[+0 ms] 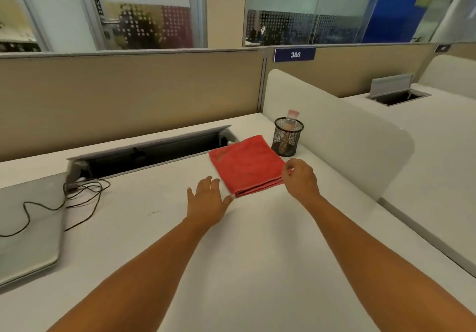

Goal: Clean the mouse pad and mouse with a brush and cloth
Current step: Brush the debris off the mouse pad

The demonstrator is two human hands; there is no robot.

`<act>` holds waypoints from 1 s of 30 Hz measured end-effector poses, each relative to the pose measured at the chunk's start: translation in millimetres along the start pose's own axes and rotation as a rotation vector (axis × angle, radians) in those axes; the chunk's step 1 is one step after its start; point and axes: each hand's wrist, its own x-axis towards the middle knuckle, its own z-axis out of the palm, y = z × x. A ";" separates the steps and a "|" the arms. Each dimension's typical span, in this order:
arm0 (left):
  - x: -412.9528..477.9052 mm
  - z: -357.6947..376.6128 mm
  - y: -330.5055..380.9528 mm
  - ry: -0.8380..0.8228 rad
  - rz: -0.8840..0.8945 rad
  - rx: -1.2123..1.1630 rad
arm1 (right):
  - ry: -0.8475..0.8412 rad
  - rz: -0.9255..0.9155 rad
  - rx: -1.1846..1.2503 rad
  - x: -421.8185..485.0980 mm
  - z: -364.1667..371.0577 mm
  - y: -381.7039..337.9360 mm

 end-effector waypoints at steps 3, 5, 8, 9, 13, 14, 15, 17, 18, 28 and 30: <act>26.5 11.9 5.8 0.049 0.045 -0.004 | 0.071 -0.055 -0.069 49.4 -6.0 -0.7; 41.5 17.0 6.6 0.073 0.059 -0.020 | 0.122 -0.060 -0.125 79.7 -7.8 -2.5; 54.5 23.0 3.0 0.063 0.055 0.030 | 0.164 -0.098 -0.200 120.2 -3.5 -6.6; 54.8 25.8 2.0 0.055 0.056 0.055 | 0.173 -0.108 -0.196 132.4 -3.0 -8.0; 47.3 37.8 -3.9 0.092 0.043 0.048 | 0.142 -0.062 -0.243 175.6 -5.4 -9.4; 47.9 39.7 -4.7 0.100 0.043 0.051 | 0.113 -0.045 -0.279 185.0 -5.6 -8.8; 48.8 41.0 -5.0 0.107 0.045 0.052 | 0.084 -0.025 -0.315 192.3 -5.2 -7.6; 50.3 41.6 -5.3 0.121 0.042 0.053 | 0.010 0.021 -0.382 202.3 -2.0 -4.3; 52.5 42.4 -6.4 0.127 0.037 0.056 | -0.033 0.045 -0.411 207.2 0.8 -3.2; 50.3 41.5 -3.4 0.119 0.036 0.054 | 0.199 -0.015 -0.418 202.8 7.8 0.6; 49.8 40.2 -4.0 0.114 0.035 0.061 | 0.245 -0.052 -0.342 200.9 8.7 -3.8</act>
